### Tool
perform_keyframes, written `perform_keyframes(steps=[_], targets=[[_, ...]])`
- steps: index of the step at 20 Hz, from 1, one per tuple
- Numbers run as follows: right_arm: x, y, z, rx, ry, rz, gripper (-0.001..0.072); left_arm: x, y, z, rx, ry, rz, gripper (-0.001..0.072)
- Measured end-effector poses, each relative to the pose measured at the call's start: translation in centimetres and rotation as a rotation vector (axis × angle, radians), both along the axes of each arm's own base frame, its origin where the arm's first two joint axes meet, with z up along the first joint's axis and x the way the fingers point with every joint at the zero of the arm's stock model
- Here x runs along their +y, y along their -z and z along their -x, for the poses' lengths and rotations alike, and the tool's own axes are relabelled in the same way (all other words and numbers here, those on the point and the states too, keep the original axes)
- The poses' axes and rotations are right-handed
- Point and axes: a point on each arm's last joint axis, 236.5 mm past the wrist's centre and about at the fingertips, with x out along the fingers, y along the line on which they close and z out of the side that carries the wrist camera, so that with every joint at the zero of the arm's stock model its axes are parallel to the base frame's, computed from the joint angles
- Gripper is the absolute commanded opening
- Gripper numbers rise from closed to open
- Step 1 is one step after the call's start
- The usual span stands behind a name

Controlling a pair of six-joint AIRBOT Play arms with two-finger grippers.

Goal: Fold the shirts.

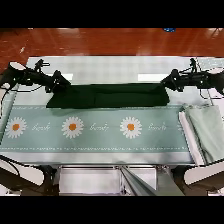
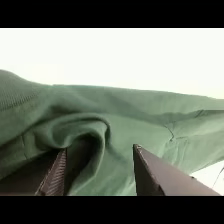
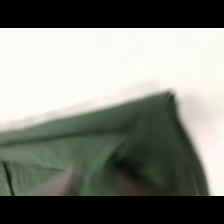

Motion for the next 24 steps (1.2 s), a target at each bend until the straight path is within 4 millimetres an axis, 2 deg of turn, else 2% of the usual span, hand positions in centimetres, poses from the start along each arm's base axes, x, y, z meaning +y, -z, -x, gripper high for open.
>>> perform_keyframes(steps=[3,5,7,8,10,12,13,15,18,21,22,23,24], targets=[[-1.7,-1.9,-0.8,-0.036,0.022,0.001,0.0415,3.1,-2.5,-2.0,-0.062,-0.041,-0.01,0.0504],[-4.1,-4.0,-0.6,-0.067,0.042,0.017,0.0415,5.6,-6.1,-2.5,-0.111,-0.053,-0.012,0.0504],[-6.9,-5.4,0.6,-0.063,0.061,0.07,0.0415,8.2,-10.3,-2.0,-0.183,-0.064,-0.058,0.0504],[-8.1,-5.4,1.7,-0.044,0.068,0.106,0.0415,9.5,-12.2,-1.3,-0.221,-0.066,-0.113,0.0504],[-9.5,-4.4,3.7,0.013,0.085,0.163,0.0415,10.0,-15.5,0.7,-0.291,-0.055,-0.194,0.0504],[-9.6,-2.5,5.3,0.066,0.104,0.181,0.0415,9.5,-17.5,2.6,-0.364,-0.069,-0.272,0.0504],[-9.2,-1.3,5.8,0.088,0.11,0.185,0.0415,8.4,-18.1,3.8,-0.405,-0.072,-0.297,0.0504],[-8.1,0.7,6.6,0.13,0.118,0.175,0.0415,5.9,-17.6,6.0,-0.456,-0.058,-0.329,0.0505],[-6.1,3.3,6.8,0.17,0.109,0.137,0.0415,2.9,-14.5,8.8,-0.477,0.001,-0.359,0.0505],[-3.1,4.4,6.2,0.178,0.078,0.058,0.0415,0.8,-11.7,10.2,-0.453,0.043,-0.346,0.0504],[-2.1,4.6,5.9,0.178,0.062,0.04,0.0391,0.2,-11.0,10.3,-0.444,0.048,-0.334,0.0504],[-1.1,4.8,5.5,0.174,0.041,0.034,0.0249,-0.2,-10.5,10.3,-0.435,0.048,-0.321,0.0503],[-0.3,5.0,5.1,0.166,0.02,0.045,0.0035,-0.7,-9.8,10.3,-0.422,0.049,-0.302,0.0491]])
